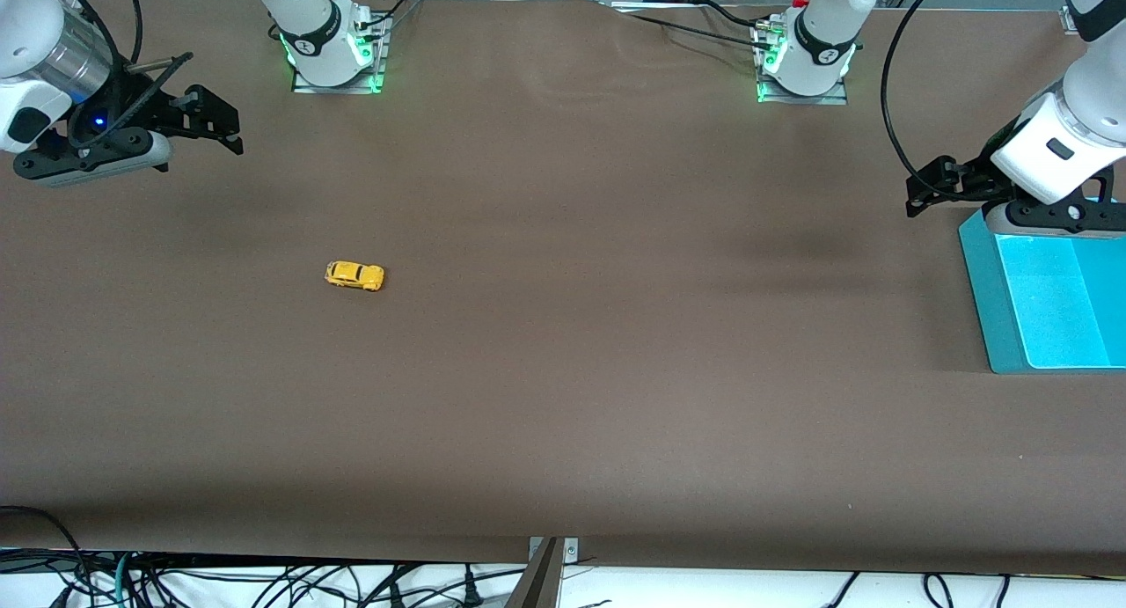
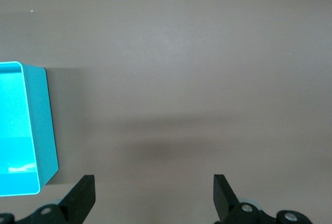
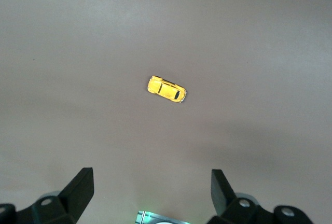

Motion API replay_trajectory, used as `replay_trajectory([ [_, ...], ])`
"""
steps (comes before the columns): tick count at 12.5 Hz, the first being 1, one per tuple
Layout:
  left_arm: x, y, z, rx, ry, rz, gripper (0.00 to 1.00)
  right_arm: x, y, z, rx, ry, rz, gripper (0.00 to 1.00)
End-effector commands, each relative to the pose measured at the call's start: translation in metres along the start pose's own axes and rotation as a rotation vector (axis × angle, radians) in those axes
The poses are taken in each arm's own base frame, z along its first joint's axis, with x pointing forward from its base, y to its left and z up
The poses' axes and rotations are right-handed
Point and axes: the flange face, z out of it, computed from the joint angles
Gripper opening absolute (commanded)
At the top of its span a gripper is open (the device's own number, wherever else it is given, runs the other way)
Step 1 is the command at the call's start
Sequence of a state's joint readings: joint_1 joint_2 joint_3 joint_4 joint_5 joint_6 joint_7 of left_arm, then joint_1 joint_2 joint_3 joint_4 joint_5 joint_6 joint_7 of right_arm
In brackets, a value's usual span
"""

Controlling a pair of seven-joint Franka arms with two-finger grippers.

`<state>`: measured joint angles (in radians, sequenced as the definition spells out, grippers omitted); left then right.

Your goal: Wind and store yellow beetle car

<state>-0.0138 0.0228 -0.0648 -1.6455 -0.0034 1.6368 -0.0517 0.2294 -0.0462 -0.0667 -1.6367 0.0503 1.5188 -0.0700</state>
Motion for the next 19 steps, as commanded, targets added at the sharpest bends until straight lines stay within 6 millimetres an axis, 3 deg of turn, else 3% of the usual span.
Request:
replay_trajectory([
  [1, 0.004, -0.002, -0.007, 0.028, -0.001, -0.003, 1.0, -0.008, -0.001, -0.008, -0.013, -0.003, 0.018, 1.0],
  [13, 0.004, -0.002, -0.007, 0.028, -0.001, 0.002, 1.0, -0.007, 0.016, -0.011, -0.01, 0.005, 0.019, 1.0],
  [19, 0.004, -0.002, -0.007, 0.028, -0.001, 0.002, 1.0, -0.006, 0.013, -0.009, -0.01, 0.004, 0.013, 1.0],
])
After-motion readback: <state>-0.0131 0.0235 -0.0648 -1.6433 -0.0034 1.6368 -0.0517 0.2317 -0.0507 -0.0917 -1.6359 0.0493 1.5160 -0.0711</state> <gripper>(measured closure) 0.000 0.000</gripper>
